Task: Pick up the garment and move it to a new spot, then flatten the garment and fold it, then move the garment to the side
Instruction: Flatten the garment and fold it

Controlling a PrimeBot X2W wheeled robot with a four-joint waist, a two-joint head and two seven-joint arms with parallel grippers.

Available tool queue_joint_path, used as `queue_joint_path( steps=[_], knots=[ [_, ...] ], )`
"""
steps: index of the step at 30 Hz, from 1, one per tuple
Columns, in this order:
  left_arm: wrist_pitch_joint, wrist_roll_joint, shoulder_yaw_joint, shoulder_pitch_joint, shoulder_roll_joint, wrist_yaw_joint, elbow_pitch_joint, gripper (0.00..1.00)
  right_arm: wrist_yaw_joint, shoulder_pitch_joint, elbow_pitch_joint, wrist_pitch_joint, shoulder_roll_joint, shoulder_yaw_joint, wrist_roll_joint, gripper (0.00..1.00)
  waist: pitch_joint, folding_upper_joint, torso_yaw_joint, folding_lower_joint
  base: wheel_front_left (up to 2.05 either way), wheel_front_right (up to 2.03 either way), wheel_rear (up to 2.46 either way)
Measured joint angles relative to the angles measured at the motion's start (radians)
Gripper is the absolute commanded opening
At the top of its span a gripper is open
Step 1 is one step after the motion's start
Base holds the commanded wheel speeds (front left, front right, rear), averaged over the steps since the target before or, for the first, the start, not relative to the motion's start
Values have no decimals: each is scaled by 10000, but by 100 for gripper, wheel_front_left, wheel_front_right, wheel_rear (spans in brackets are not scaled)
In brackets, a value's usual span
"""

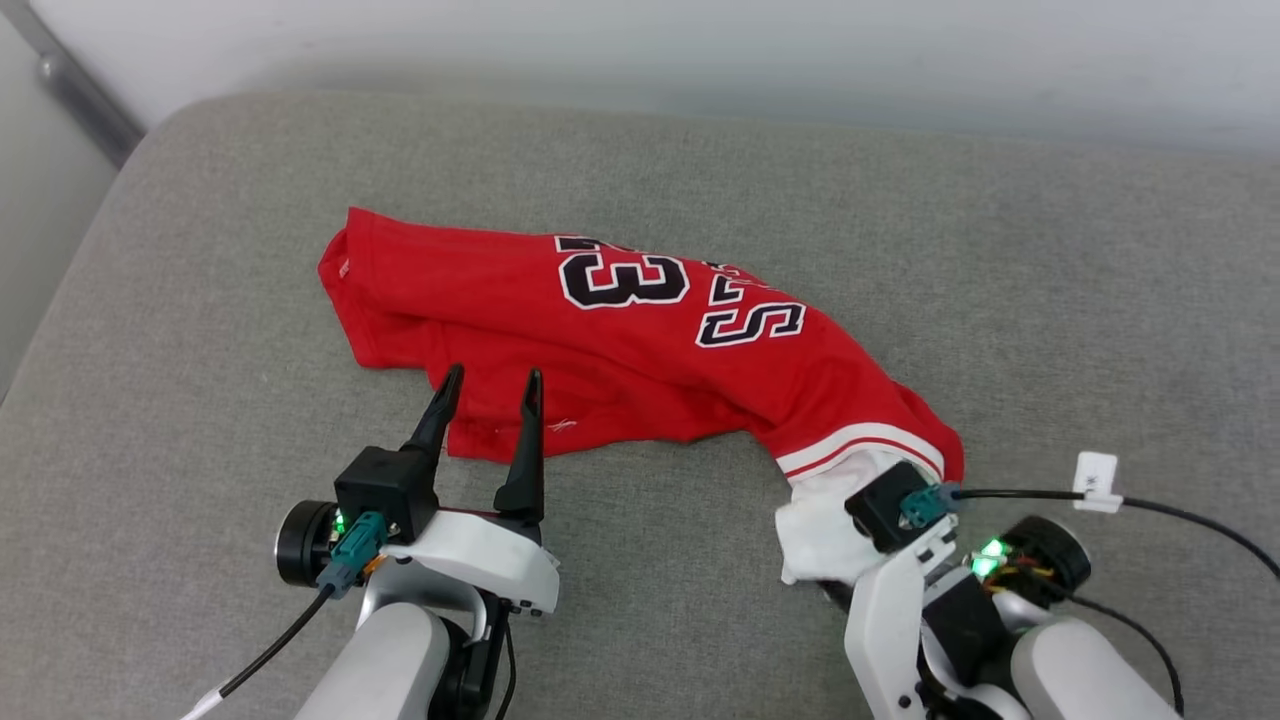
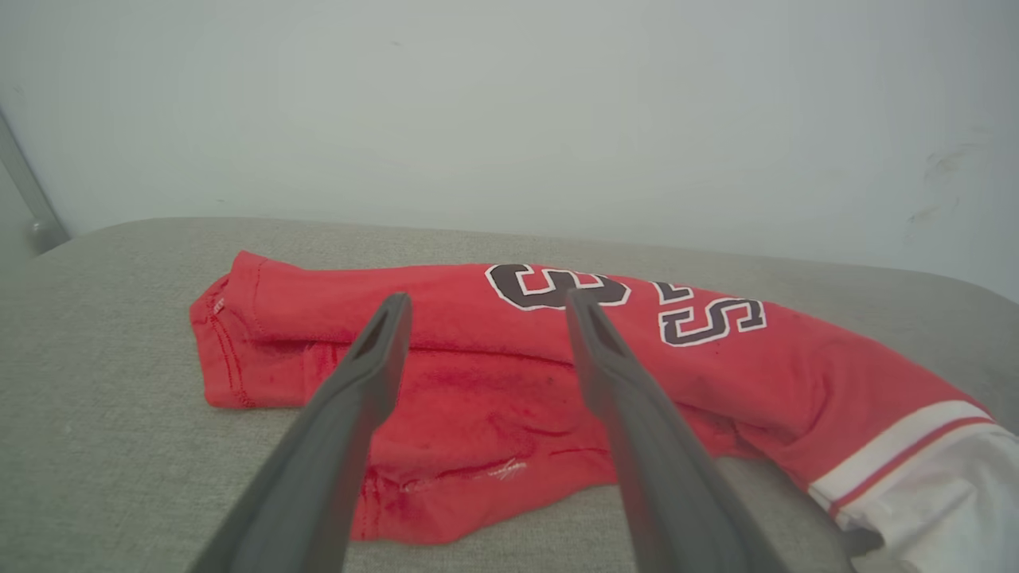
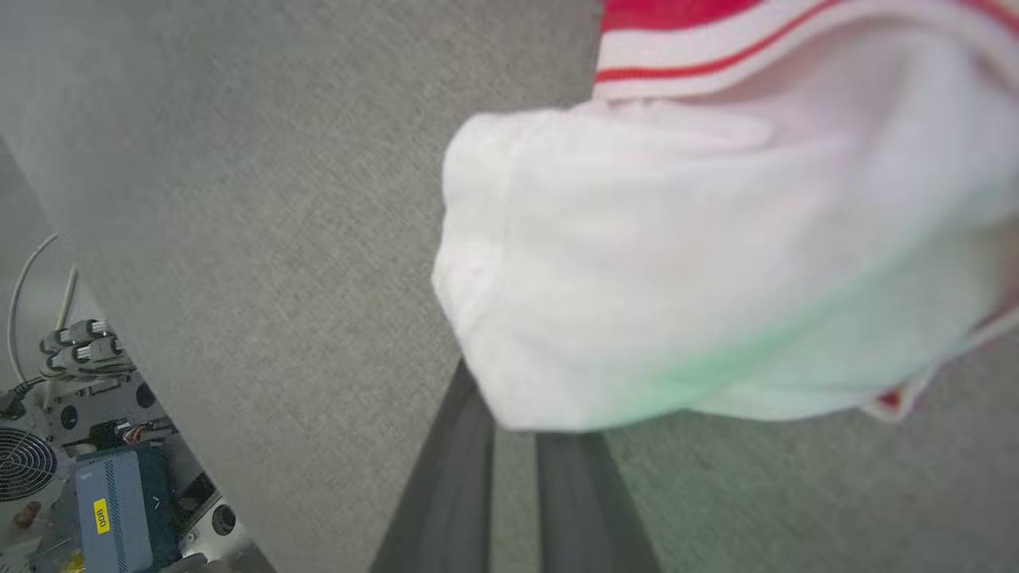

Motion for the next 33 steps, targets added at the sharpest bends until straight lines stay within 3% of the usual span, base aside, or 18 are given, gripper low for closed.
queue_joint_path(
  steps=[6, 9, 10, 13, 22, 25, 26, 28, 29, 30, 31, 33],
  knots=[
    [-12, -2, 8, 180, 0, -4, 67, 100, 13, -316, -1241, -1154, 29, -675, -320, 0, -404, 0, -264, 0, 0, 0, 0],
    [-10, -2, -21, 273, 56, -8, 69, 100, 13, -554, -1396, -1574, 192, -2405, -725, 0, -648, 0, -555, 0, 0, 0, 0],
    [-10, -2, -21, 273, 56, -8, 69, 100, 13, -554, -1396, -1574, 192, -2405, -725, 0, -648, 0, -555, 0, 0, 0, 0],
    [65, -2, -111, 288, 65, -6, 15, 100, 13, -680, -1216, -1724, 263, -3728, -936, 0, -655, 0, -658, 0, 0, 0, 0],
    [198, 13, -155, 248, 180, 73, -226, 100, 15, -768, 372, -1883, 755, -7622, -1047, 0, -150, 0, -778, 0, 0, 0, 0],
    [226, 15, -153, 146, 222, 73, -274, 100, 15, -716, 1346, -2042, 857, -8786, -1104, 0, 84, 0, -793, 0, 0, 0, 0],
    [228, 13, -163, 137, 234, 73, -276, 100, 13, -519, 2236, -2236, 1058, -9432, -1221, 0, 263, 0, -815, 0, 0, 0, 0],
    [228, 12, -140, 137, 261, 81, -263, 100, 13, -381, 2777, -2487, 1277, -9561, -1235, 0, 327, 0, -868, 0, 0, 0, 0],
    [226, 12, -128, 137, 270, 90, -265, 100, 15, -366, 2964, -2660, 1344, -9580, -1221, 10, 346, 0, -906, 0, 0, 0, 0],
    [226, 8, -128, 137, 282, 92, -259, 100, 17, -375, 3089, -2884, 1361, -9597, -1183, 48, 352, 0, -949, 0, 0, 0, 0],
    [224, 0, -130, 137, 284, 98, -251, 100, 19, -384, 3191, -3156, 1379, -9603, -1133, 100, 351, 0, -984, 0, 0, 0, 0],
    [226, -4, -136, 137, 293, 105, -198, 100, 17, -353, 3292, -3843, 1425, -9534, -1064, 100, 287, 0, -1035, 0, 0, 0, 0]
  ],
)
